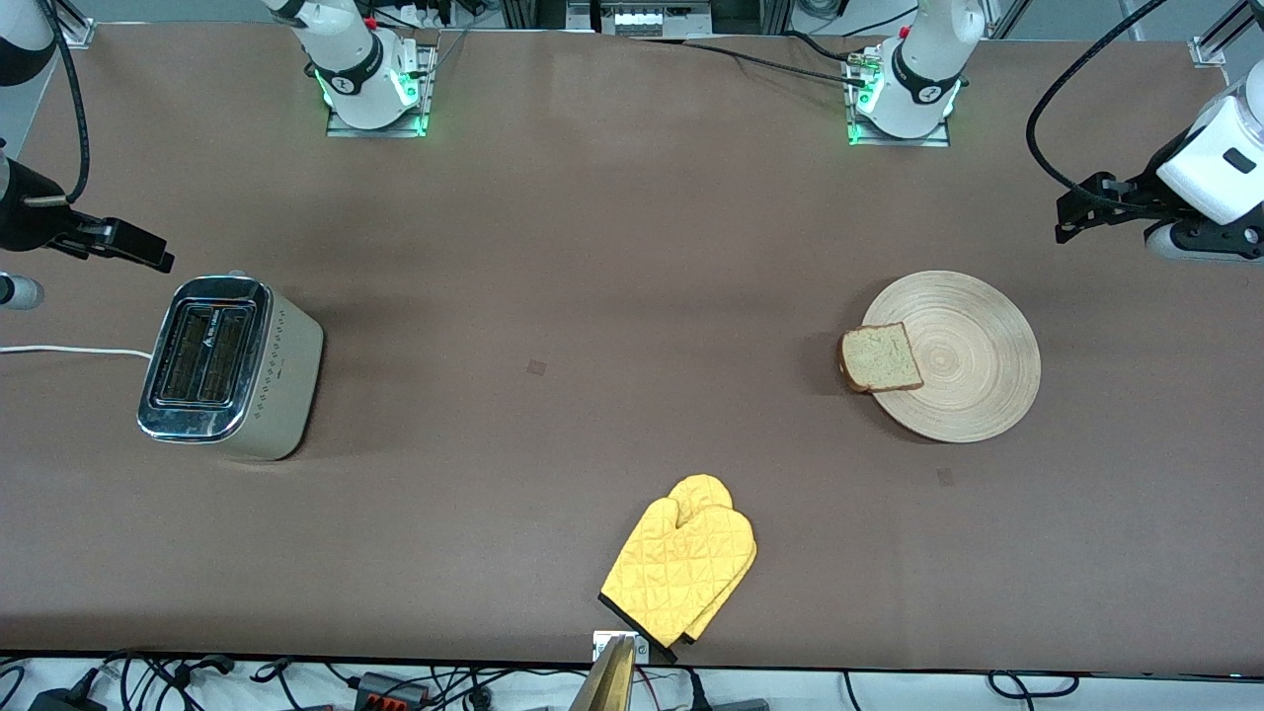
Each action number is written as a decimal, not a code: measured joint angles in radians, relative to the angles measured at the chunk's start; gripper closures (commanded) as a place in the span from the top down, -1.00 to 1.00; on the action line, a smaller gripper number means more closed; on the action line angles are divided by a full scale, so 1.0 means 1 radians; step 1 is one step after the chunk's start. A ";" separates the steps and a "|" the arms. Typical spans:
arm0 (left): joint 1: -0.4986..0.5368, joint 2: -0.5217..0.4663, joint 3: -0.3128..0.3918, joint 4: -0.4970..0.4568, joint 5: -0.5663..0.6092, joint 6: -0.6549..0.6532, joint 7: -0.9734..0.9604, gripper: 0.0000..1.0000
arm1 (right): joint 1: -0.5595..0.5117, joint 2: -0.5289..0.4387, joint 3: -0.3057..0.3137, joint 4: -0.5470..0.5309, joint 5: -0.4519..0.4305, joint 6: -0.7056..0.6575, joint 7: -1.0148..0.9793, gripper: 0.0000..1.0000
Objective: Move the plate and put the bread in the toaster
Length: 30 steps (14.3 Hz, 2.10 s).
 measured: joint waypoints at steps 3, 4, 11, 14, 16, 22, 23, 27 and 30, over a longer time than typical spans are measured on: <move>0.000 0.000 0.000 0.000 0.000 0.000 0.000 1.00 | 0.000 0.000 0.000 0.000 0.000 0.000 0.000 1.00; 0.000 0.000 0.000 0.000 0.000 0.000 0.000 1.00 | 0.000 0.000 0.000 0.000 0.000 0.000 0.000 1.00; -0.002 0.019 0.001 0.004 0.000 -0.001 0.000 1.00 | 0.000 0.000 0.000 0.000 0.000 0.000 -0.001 1.00; 0.016 0.044 0.011 0.008 0.000 -0.001 0.000 1.00 | 0.000 0.000 0.000 0.000 0.000 -0.001 -0.001 1.00; 0.054 0.078 0.016 0.015 0.000 -0.002 0.005 1.00 | 0.000 0.000 0.000 0.000 0.000 0.000 -0.002 1.00; 0.302 0.280 0.023 0.069 -0.106 0.001 0.212 1.00 | -0.001 0.000 0.000 0.000 0.000 -0.001 -0.002 1.00; 0.353 0.323 0.024 0.079 -0.152 0.001 0.260 1.00 | -0.001 0.000 0.000 0.000 0.000 -0.001 -0.002 1.00; 0.487 0.461 0.025 0.095 -0.278 0.001 0.402 1.00 | -0.001 0.000 0.000 0.000 0.000 -0.001 -0.002 1.00; 0.541 0.562 0.026 0.100 -0.386 0.034 0.503 1.00 | -0.002 0.000 0.000 0.000 0.007 -0.001 -0.002 1.00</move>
